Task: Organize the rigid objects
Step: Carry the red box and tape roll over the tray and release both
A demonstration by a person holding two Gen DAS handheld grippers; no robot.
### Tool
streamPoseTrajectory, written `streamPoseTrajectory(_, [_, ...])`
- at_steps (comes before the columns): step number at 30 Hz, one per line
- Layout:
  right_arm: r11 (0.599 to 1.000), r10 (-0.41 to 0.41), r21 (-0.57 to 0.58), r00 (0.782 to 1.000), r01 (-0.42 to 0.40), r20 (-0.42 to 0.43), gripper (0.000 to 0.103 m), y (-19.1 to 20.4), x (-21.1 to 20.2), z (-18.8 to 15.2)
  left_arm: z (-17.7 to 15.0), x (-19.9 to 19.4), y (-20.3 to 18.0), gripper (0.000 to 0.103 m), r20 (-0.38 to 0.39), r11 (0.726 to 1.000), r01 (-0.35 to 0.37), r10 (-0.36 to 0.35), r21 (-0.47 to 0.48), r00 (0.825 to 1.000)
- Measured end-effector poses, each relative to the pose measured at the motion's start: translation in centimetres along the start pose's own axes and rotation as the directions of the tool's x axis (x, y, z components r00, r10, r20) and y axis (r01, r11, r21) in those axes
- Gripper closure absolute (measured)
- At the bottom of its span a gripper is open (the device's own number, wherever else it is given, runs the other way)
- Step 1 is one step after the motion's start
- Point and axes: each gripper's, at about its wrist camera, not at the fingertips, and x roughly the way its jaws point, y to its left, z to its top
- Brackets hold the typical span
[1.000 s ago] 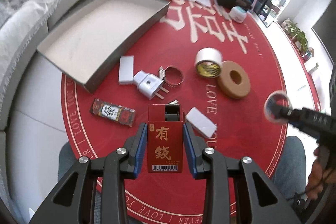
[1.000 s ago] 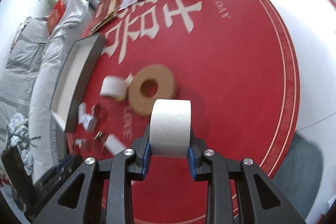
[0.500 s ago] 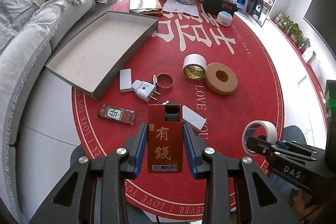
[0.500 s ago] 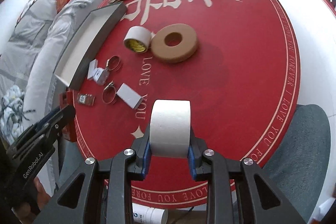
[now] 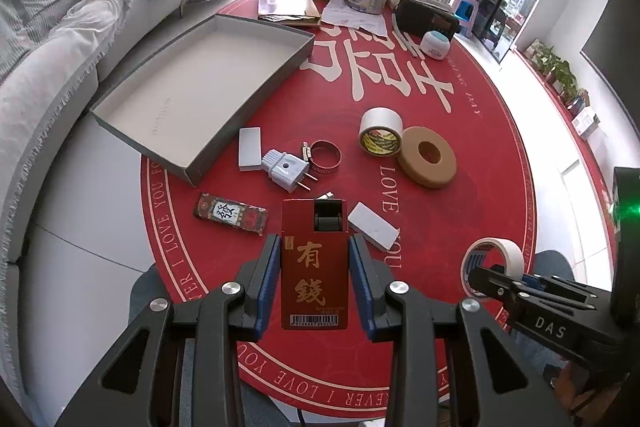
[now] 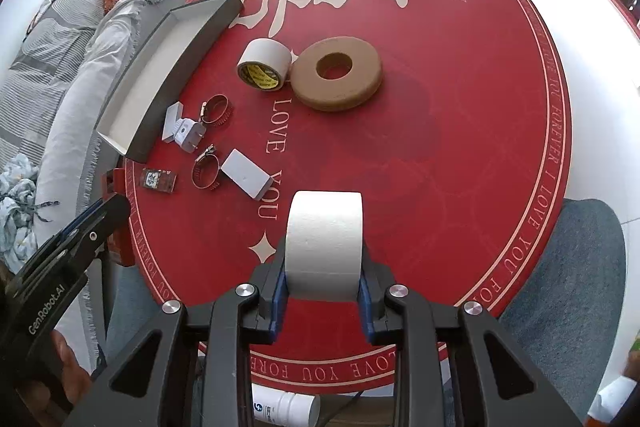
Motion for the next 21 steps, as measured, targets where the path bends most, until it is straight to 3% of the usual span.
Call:
streamPoseTrajectory(8, [0.999,0.018,-0.041,0.998,-0.015,0.059,0.073,1.6,-1.6,3.9,3.9,-1.7,2.8,0.066,0.049,0.995,0.044,-0.040,-0.087,0.998])
streamPoseTrajectory(16, [0.989,0.093,-0.129,0.984,-0.074,0.149,0.073,5.7,-4.6,9.7,9.7,-4.4,6.2,0.066,0.163,0.992,0.000,0.020,-0.125,0.986])
streamPoseTrajectory(21, [0.974,0.149,-0.196,0.972,-0.112,0.183,0.073,8.9,-5.4,13.1,12.5,-3.8,7.9,0.066,0.183,0.987,-0.048,0.075,-0.153,0.980])
